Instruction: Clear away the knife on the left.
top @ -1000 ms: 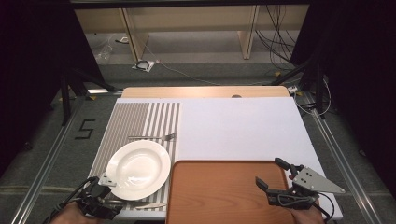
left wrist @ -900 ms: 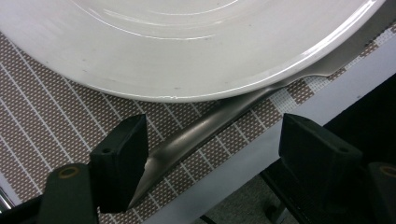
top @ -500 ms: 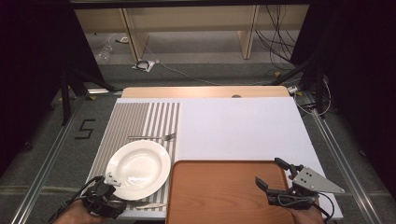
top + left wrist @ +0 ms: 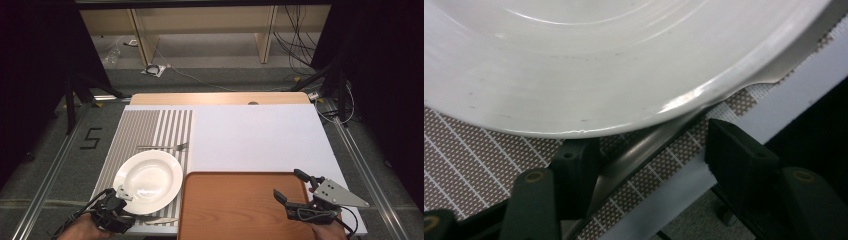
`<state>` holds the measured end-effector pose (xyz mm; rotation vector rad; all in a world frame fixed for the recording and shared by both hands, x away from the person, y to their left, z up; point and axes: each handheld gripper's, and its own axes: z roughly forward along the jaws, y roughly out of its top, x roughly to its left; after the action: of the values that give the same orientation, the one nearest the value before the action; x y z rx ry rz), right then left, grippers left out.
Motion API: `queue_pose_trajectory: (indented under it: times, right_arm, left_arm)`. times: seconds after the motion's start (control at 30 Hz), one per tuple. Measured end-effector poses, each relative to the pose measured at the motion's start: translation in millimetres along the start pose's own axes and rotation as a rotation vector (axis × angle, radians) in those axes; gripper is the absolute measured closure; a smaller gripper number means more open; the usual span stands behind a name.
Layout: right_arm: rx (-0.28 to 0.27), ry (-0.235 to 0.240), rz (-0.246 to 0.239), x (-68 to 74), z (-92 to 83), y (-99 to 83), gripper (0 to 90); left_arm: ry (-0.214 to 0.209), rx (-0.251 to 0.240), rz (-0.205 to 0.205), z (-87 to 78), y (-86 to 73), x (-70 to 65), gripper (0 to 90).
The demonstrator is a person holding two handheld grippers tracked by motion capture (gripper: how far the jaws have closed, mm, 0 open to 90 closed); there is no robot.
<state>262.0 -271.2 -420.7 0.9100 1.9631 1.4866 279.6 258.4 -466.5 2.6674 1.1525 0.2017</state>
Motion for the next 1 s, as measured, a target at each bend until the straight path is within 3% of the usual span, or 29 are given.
queue_pose_trajectory:
  times: [0.53, 1.0]
  right_arm:
    - [-0.003, 0.001, 0.001, -0.5, 0.6, -0.3, 13.2]
    - [0.002, -0.002, 0.002, -0.7, 0.1, -0.3, 14.0]
  left_arm:
    - [0.002, 0.028, 0.159, -1.7, 4.3, -11.3, 58.5]
    - [0.003, 0.045, 0.211, -1.9, 6.1, -17.6, 68.9]
